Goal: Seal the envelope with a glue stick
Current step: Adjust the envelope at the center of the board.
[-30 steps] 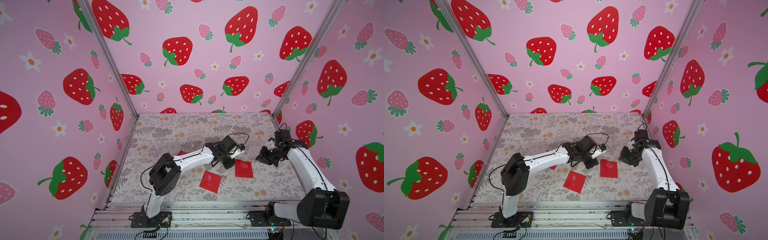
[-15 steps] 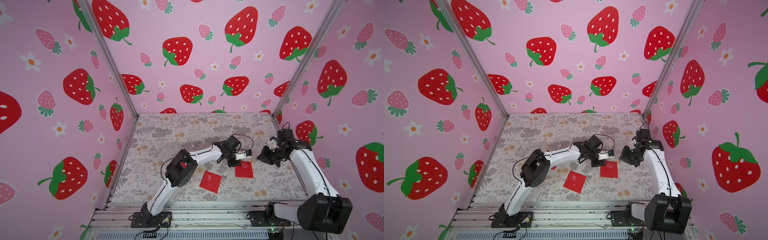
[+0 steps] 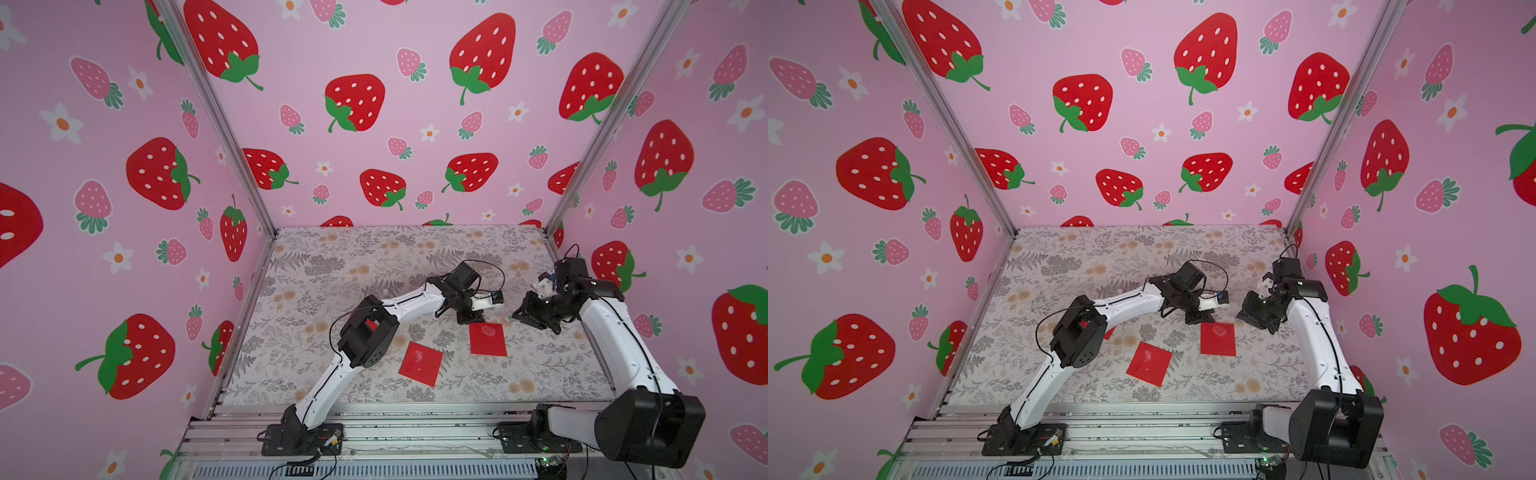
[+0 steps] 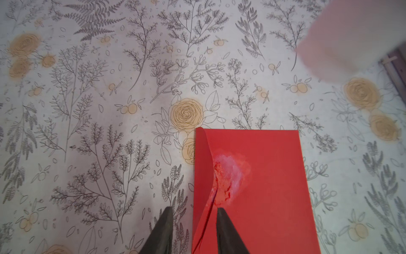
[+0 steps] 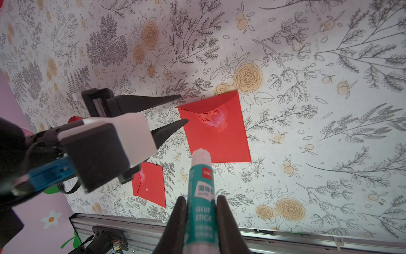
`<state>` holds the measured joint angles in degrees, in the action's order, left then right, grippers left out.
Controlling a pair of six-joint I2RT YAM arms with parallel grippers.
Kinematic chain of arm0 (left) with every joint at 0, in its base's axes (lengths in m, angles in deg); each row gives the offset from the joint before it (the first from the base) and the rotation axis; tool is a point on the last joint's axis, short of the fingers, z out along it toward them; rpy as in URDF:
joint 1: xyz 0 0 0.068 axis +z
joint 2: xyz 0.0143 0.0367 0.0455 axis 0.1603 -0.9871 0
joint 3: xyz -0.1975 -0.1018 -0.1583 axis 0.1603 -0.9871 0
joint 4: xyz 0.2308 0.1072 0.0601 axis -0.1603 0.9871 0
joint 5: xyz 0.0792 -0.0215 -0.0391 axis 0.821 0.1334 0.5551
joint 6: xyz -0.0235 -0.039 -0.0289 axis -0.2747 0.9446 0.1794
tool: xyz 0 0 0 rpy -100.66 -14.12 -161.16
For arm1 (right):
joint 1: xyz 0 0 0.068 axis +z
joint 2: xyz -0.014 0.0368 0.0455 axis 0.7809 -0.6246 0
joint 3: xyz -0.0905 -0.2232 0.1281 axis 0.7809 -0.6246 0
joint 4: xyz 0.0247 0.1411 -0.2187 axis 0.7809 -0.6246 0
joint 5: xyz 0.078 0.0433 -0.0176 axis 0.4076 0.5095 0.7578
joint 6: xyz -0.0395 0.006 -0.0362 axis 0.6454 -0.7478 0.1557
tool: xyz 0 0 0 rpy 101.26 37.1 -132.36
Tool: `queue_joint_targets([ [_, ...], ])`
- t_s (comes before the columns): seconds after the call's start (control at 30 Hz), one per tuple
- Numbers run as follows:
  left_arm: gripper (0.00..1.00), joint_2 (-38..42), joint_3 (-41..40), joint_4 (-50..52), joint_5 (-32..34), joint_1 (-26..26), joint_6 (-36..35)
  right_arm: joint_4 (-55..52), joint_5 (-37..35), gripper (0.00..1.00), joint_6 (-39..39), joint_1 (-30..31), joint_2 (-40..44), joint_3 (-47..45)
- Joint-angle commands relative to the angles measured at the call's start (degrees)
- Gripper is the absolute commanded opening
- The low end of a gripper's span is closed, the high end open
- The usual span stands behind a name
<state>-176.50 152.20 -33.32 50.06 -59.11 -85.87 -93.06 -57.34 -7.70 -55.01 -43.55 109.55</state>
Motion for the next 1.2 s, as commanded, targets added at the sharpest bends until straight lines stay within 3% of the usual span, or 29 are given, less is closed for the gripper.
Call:
queue_joint_targets([
  [0.0,0.33,-2.2,3.5,3.3,-0.7,-0.3,-2.3,-1.7,0.9,0.0,0.7,-0.2,1.1,1.3],
  [0.27,0.29,-5.2,8.8,7.2,1.7,-0.3,-2.6,-2.1,0.9,0.0,1.0,-0.2,1.8,1.0],
  [0.6,0.18,-5.5,9.1,8.4,2.9,-0.3,-3.1,-2.5,1.0,0.0,1.5,-0.1,2.1,1.6],
  [0.8,0.03,-4.9,8.5,8.9,2.6,-0.3,-2.7,-3.0,0.8,0.0,1.8,-0.2,2.4,1.8],
  [0.93,0.0,-1.5,4.4,6.8,1.9,-0.3,1.6,-3.5,0.4,0.0,2.1,-0.1,2.6,2.1],
  [1.17,0.0,9.2,-11.1,-1.8,2.6,-0.7,17.6,-4.4,0.5,0.0,2.4,0.8,2.0,2.4],
])
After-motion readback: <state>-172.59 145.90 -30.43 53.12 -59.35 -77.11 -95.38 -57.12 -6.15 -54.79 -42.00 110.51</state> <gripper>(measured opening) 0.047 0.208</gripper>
